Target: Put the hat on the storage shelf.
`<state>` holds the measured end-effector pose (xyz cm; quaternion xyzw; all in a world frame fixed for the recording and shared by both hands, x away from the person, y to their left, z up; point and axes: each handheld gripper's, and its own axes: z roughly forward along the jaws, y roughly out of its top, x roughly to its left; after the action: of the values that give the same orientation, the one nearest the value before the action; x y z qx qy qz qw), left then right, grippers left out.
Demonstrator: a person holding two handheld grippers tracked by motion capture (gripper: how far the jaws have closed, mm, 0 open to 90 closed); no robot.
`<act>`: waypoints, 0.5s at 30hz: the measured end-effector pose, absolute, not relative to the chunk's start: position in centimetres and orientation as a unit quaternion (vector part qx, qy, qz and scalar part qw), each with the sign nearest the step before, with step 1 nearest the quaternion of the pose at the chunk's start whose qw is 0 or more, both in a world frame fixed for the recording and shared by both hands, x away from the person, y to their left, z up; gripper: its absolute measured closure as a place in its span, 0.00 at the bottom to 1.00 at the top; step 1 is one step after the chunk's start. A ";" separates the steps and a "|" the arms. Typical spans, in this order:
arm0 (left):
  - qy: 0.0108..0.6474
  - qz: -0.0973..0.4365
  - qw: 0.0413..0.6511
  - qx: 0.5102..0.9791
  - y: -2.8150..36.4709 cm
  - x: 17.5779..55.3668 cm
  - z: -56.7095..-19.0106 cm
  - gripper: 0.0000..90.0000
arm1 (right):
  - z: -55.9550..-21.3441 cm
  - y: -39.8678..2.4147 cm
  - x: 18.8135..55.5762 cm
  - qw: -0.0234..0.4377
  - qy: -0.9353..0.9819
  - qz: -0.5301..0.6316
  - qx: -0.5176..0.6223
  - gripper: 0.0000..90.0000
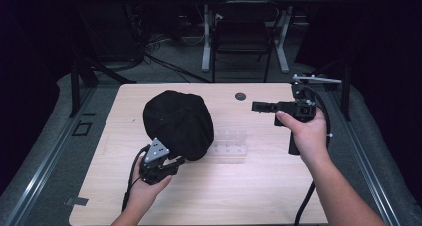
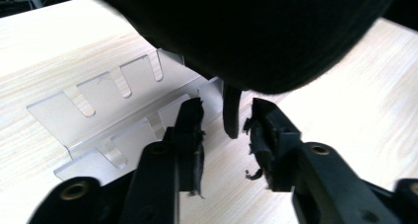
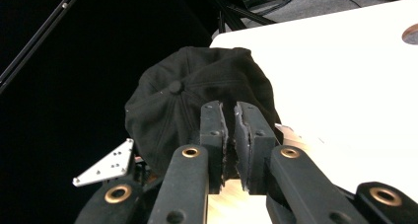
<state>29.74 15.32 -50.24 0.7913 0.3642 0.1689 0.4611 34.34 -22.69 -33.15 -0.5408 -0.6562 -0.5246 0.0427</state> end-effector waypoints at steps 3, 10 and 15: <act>0.373 0.167 0.458 0.789 15.9 29.5 -50.3 0.62 | -33.8 -23.1 34.0 0.040 -0.656 -0.523 -0.543 0.91; 0.390 0.159 0.453 0.786 17.7 28.9 -50.9 0.57 | -35.4 -23.8 33.1 0.009 -0.666 -0.505 -0.549 0.91; 0.404 0.162 0.447 0.782 19.1 28.4 -51.3 0.56 | -36.8 -24.2 32.3 -0.003 -0.672 -0.492 -0.553 0.90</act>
<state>28.39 19.13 -51.28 0.7816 0.4040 0.1617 0.4469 32.34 -24.18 -36.79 -0.5529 -0.6722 -0.4924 -0.0026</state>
